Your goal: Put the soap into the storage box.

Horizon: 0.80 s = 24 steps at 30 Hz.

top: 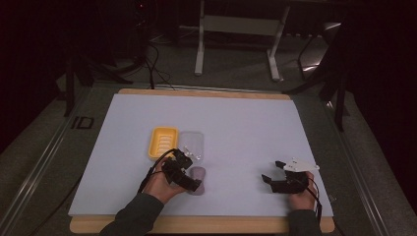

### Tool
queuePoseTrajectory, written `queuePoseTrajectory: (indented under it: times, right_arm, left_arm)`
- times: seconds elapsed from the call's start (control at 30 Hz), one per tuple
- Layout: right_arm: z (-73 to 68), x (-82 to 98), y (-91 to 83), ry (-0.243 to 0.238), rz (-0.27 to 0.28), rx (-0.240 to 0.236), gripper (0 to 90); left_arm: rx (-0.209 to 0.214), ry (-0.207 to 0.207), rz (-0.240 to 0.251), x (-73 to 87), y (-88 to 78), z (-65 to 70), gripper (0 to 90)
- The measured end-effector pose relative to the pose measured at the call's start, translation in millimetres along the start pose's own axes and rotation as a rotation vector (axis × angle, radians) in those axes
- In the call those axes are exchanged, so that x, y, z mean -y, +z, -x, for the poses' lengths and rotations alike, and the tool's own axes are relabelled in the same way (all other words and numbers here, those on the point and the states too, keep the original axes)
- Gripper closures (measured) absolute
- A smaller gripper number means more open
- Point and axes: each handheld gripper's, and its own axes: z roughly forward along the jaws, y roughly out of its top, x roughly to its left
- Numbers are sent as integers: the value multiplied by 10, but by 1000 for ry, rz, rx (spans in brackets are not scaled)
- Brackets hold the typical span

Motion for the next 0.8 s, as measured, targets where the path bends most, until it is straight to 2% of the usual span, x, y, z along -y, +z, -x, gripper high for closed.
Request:
queuePoseTrajectory:
  times: [0.33, 0.4, 0.6, 0.67, 0.8]
  right_arm:
    - [2, 1, -2, -2, 2, 0, 191]
    - [2, 1, -2, -3, 2, 0, 191]
    - [2, 1, -2, -2, 3, -1, 191]
    - [2, 1, -2, -2, 2, 0, 191]
    - [1, 1, -3, -2, 3, 0, 191]
  left_arm:
    - [-26, -1, -28, -99, 139, 80, 79]
    - [-43, -14, -34, -112, 177, 88, 27]
    - [-65, -34, -40, -140, 255, 103, 20]
    - [-79, -23, -48, -150, 273, 113, 20]
    - [-61, -24, -58, -151, 291, 84, 48]
